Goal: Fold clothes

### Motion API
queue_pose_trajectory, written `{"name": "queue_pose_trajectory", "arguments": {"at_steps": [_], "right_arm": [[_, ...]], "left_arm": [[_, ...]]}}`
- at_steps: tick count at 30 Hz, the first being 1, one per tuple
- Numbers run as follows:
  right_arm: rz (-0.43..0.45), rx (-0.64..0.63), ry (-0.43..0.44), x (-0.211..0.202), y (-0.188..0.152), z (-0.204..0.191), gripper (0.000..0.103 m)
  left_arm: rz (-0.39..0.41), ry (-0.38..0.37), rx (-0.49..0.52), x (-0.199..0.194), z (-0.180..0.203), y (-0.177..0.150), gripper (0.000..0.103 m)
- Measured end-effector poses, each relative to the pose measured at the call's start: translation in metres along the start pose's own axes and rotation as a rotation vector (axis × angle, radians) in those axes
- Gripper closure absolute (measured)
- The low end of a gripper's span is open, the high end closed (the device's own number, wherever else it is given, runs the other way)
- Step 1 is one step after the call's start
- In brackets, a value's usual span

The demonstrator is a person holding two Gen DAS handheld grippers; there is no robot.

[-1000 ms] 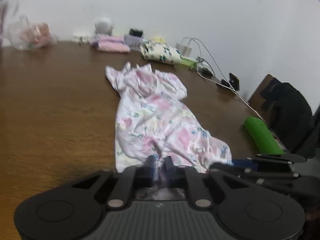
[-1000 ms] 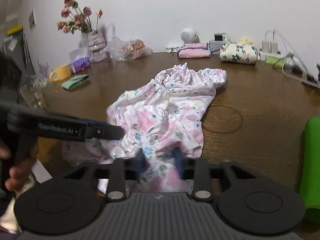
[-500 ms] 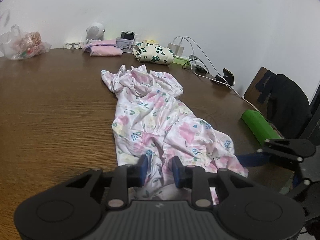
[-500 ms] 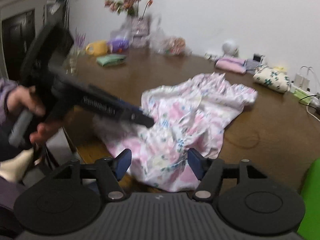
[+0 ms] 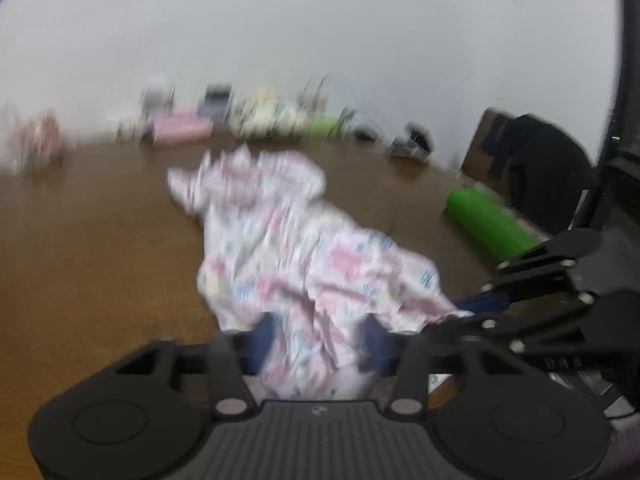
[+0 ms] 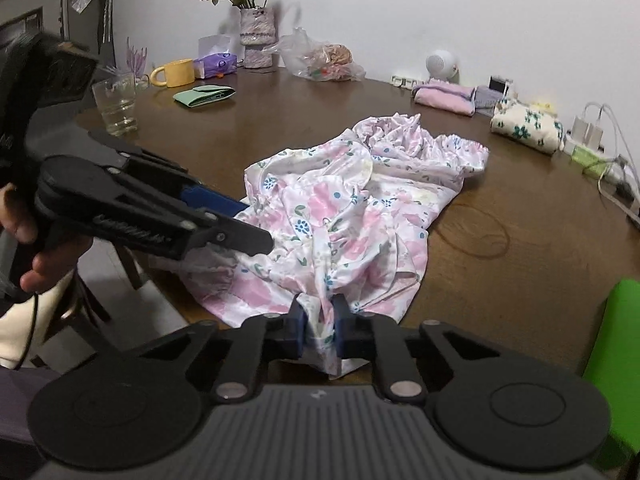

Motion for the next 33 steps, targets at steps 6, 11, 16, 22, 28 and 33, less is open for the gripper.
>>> {"name": "queue_pose_trajectory", "arguments": {"at_steps": [6,11,16,22,28,33], "right_arm": [[-0.021,0.209,0.151,-0.015,0.009,0.026,0.097],[-0.040,0.291,0.246,-0.020,0.014,0.036,0.097],[-0.077,0.348,0.313,-0.021,0.014,0.042,0.097],[-0.094,0.251,0.307,-0.023,0.014,0.036,0.095],[0.053,-0.280,0.174,-0.046,-0.005,-0.012,0.032],[0.171,-0.538,0.079,-0.046,-0.022,-0.027,0.025]], "left_arm": [[0.166,-0.020,0.199,-0.037,0.031,-0.002,0.015],[0.130,0.025,0.393,-0.027,0.053,-0.025,0.016],[0.091,0.071,0.578,-0.018,0.067,-0.047,0.021],[-0.019,-0.059,0.542,-0.015,0.059,-0.050,0.068],[-0.065,-0.143,0.490,-0.025,0.051,-0.047,0.089],[-0.086,-0.254,0.425,-0.033,0.046,-0.029,0.093]]}}
Point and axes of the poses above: each gripper's, at about its wrist camera, not at the fingertips, and x roughly the way its jaws point, z to its right, y to its top, the point moved 4 cm from there along x, roughly the way its jaws point, and after that the axes turned 6 degrees about x, right-handed, at the moved point
